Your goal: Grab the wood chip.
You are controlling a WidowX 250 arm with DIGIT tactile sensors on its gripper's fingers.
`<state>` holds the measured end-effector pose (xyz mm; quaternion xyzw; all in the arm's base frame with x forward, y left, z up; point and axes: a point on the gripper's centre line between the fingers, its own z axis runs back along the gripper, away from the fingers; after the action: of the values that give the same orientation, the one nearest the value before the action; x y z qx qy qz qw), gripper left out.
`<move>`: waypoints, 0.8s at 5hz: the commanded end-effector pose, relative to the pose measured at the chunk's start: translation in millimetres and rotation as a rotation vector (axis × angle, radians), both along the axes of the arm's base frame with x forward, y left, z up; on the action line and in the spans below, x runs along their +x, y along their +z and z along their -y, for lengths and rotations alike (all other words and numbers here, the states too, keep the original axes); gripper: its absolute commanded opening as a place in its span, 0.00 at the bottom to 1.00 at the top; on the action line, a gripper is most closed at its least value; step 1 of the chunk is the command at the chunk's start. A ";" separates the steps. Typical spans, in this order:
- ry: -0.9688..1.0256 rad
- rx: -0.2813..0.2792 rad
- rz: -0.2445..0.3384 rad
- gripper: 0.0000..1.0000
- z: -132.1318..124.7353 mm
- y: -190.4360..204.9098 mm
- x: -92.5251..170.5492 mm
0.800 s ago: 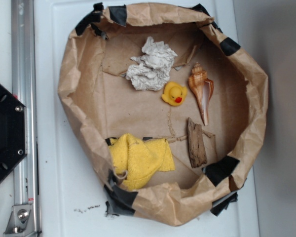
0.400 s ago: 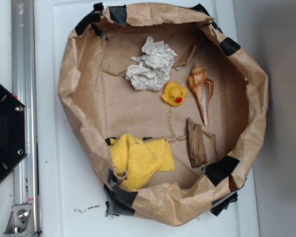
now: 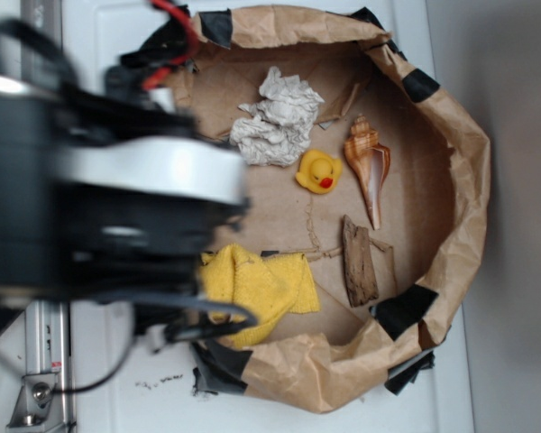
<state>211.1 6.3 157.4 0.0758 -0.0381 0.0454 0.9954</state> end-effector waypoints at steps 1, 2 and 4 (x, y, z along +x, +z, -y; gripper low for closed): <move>-0.377 -0.036 0.151 1.00 -8.3 -14.4 43.5; -0.603 0.037 0.131 1.00 -13.8 -24.8 60.2; -0.740 0.066 0.148 1.00 -11.6 -50.6 78.4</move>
<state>284.8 22.4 93.6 0.0759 -0.1166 -0.3088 0.9409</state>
